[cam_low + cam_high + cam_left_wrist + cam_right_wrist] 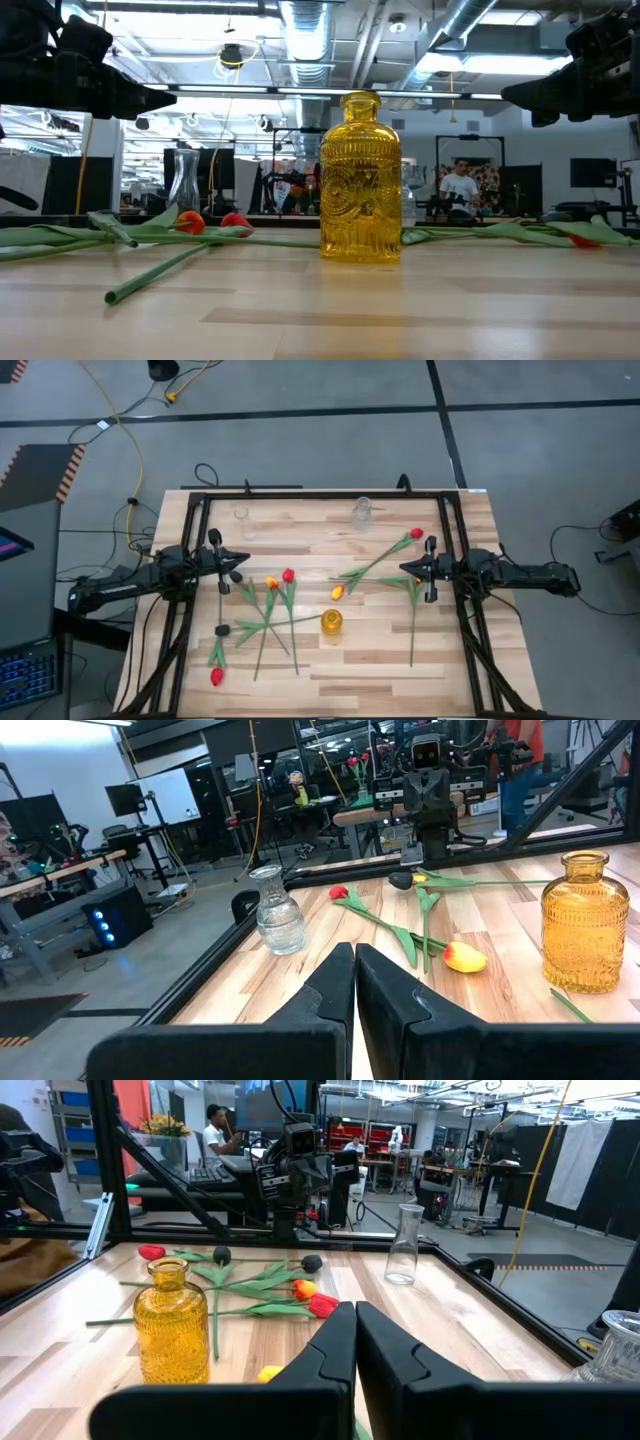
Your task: Sort flowers into vase by color
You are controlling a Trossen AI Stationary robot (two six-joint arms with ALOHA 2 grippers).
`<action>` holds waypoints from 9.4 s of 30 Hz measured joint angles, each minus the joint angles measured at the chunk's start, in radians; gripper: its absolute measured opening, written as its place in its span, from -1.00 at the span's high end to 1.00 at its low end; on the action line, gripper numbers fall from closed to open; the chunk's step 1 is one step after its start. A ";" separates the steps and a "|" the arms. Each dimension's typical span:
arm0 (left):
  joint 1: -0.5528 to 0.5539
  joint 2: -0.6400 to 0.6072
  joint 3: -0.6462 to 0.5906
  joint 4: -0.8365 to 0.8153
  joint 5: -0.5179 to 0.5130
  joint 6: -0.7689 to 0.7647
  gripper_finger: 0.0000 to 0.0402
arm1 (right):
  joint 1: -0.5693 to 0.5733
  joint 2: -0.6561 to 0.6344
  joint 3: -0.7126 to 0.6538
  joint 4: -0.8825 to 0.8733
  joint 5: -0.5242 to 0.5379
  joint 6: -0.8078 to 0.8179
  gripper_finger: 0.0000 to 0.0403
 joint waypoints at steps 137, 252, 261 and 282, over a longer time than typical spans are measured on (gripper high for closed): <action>0.000 0.000 0.000 0.000 0.000 -0.053 0.99 | 0.357 1.423 0.647 -0.879 -0.025 1.693 0.19; 0.000 0.000 0.000 0.000 0.000 -0.075 0.99 | -0.445 1.361 0.836 0.387 0.247 -0.061 0.75; 0.000 0.000 0.000 0.000 0.000 -0.075 0.99 | -0.445 1.361 0.836 0.372 0.295 -0.061 0.72; 0.000 0.000 0.000 0.003 -0.020 -0.075 0.99 | -0.445 1.284 0.836 0.007 0.398 0.038 -0.12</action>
